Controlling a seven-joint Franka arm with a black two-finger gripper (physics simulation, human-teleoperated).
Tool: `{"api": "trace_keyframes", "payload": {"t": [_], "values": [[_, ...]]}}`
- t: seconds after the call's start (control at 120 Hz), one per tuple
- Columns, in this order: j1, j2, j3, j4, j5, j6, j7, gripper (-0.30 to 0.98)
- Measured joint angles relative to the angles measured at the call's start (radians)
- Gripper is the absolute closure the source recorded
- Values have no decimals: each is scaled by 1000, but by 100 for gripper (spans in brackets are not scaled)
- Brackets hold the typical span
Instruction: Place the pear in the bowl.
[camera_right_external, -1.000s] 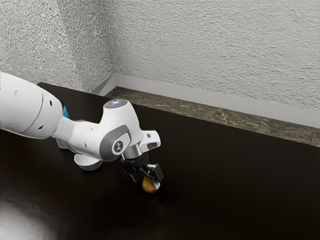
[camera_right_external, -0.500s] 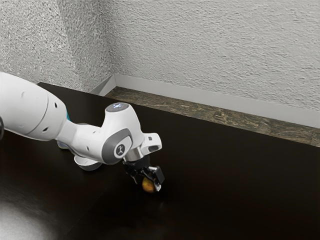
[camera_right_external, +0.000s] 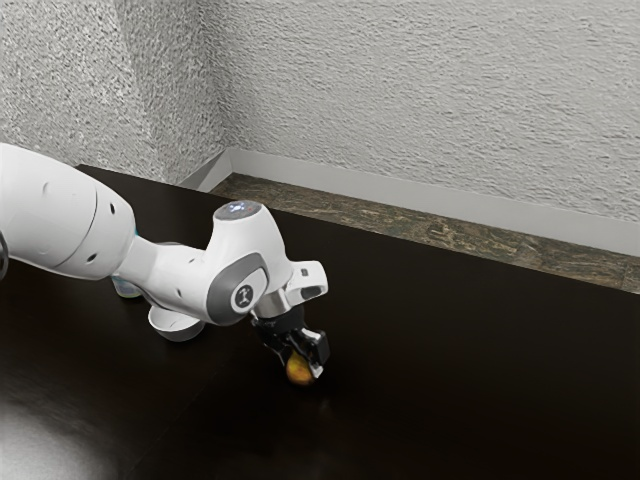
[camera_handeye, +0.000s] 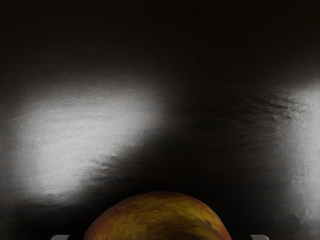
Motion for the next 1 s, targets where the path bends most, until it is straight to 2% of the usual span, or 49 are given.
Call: {"api": "trace_keyframes", "payload": {"t": [0.508,0.75,1.0], "values": [[0,-2,0,-1,5,1,-6,36],[-1,-12,2,-1,26,3,-28,57],[-1,-13,2,-1,43,6,-69,61]]}}
